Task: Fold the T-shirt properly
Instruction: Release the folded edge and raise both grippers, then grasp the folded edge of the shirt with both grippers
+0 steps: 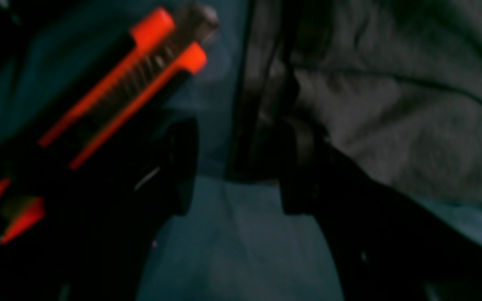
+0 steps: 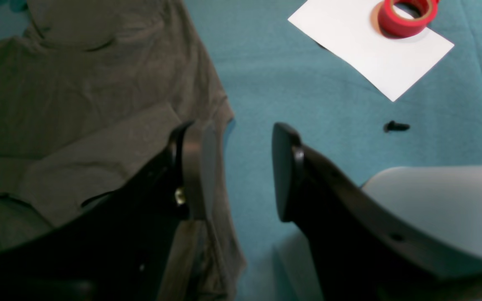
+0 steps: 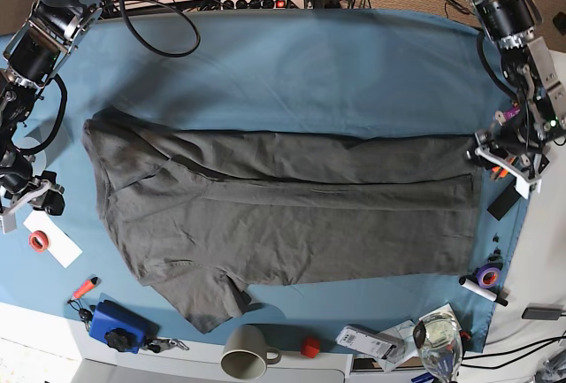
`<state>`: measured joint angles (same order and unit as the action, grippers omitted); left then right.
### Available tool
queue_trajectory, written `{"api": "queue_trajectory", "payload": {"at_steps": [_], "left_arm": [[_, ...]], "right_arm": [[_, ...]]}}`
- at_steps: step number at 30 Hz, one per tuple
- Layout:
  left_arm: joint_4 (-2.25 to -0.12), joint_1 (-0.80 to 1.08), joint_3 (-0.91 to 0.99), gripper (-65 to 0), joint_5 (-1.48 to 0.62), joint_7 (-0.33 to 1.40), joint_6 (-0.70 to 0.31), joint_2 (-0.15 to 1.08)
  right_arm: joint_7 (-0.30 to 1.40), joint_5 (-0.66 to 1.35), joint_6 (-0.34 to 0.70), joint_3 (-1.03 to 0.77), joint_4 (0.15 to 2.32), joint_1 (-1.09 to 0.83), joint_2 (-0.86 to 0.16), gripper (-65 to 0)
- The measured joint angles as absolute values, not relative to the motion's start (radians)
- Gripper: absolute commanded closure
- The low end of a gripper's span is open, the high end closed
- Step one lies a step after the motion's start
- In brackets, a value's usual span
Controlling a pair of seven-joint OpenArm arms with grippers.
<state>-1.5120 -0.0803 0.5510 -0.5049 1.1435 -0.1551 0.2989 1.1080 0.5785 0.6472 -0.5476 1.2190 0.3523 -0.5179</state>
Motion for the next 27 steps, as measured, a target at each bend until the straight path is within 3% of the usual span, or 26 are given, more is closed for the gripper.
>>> {"api": "queue_trajectory", "payload": {"at_steps": [4, 18, 27], "left_arm": [[-1.512, -0.061, 0.554, -31.0, -0.551, 1.137, -0.204, 0.286], [-1.497, -0.07, 0.551, -30.9, -0.498, 1.061, -0.175, 0.217], [-1.497, -0.07, 0.551, -30.9, -0.502, 1.063, -0.188, 0.219]], "right_arm": [[1.126, 0.578, 0.648, -0.548, 1.219, 0.352, -0.518, -23.1], [1.179, 0.582, 0.643, -0.548, 1.219, 0.352, -0.518, -23.1], [1.221, 0.6, 0.542, -0.583, 1.219, 0.314, -0.518, -23.1]]}}
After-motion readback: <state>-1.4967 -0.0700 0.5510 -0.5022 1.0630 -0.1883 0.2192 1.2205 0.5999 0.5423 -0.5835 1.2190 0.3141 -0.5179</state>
